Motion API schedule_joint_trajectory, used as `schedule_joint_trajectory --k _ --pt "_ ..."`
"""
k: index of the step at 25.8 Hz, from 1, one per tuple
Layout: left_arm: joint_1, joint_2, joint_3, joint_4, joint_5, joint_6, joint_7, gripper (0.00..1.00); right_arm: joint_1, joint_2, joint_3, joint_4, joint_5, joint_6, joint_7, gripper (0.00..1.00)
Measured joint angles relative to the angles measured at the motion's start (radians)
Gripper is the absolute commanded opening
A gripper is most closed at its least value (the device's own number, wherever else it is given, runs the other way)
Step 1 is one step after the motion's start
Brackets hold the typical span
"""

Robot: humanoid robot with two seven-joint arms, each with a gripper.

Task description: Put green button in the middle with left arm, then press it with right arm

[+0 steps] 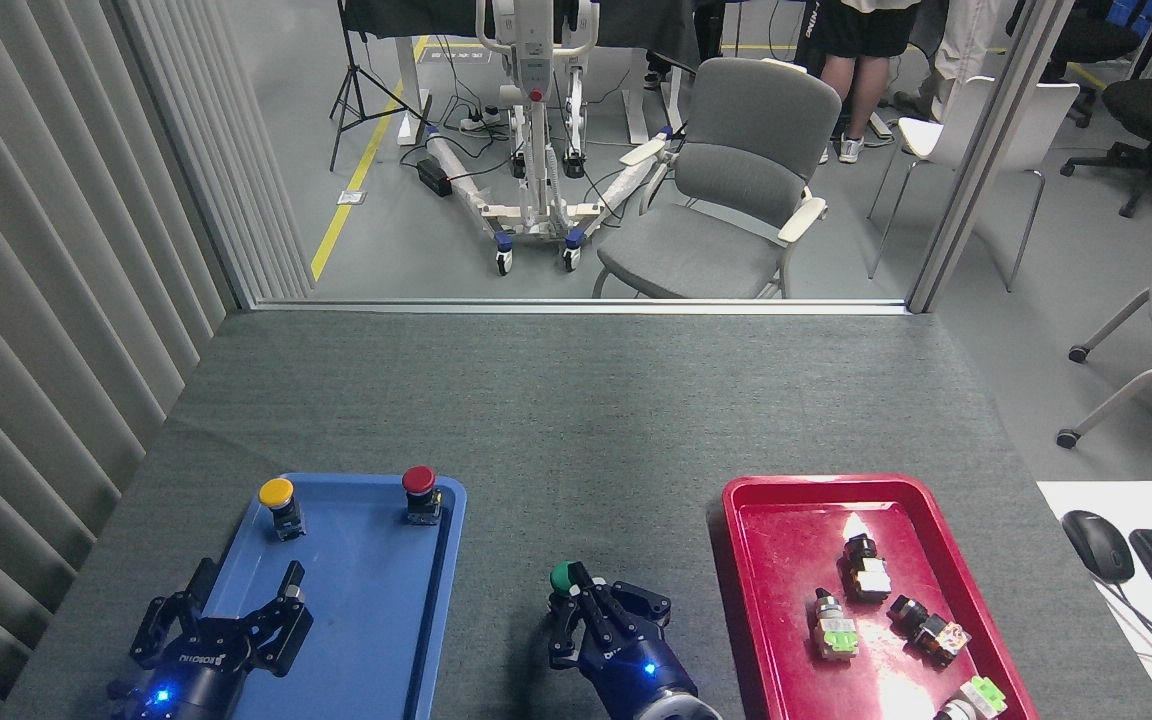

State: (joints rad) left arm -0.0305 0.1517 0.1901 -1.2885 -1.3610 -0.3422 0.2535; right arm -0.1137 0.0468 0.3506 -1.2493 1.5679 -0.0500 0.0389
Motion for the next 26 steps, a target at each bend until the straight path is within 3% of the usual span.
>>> schedule_joint_trajectory --k 12,22,23,24,25,26 --pt "0.001 0.001 0.0 0.002 0.0 0.004 -0.001 0.99 -0.03 0.027 0.011 0.092 0.0 0.004 -0.008 0.0" --pt "-0.004 0.002 -0.001 0.002 0.0 0.0 -0.002 0.99 -0.03 0.026 0.006 0.058 -0.01 0.011 0.025 0.01" --pt "-0.006 0.002 -0.001 0.002 0.0 0.0 -0.003 0.99 -0.029 0.025 0.005 0.048 -0.011 0.012 0.02 0.22" --pt "-0.007 0.002 -0.001 0.002 0.0 0.0 -0.004 0.99 -0.029 0.023 0.003 0.037 -0.012 0.013 0.001 0.52" --pt "-0.009 0.002 -0.001 0.003 0.001 0.0 -0.005 0.99 -0.029 0.022 0.001 0.024 -0.012 0.013 -0.019 0.98" --pt "-0.01 0.002 -0.001 0.004 0.001 0.0 -0.006 0.99 -0.027 0.02 -0.001 0.012 -0.013 0.013 -0.048 1.0"
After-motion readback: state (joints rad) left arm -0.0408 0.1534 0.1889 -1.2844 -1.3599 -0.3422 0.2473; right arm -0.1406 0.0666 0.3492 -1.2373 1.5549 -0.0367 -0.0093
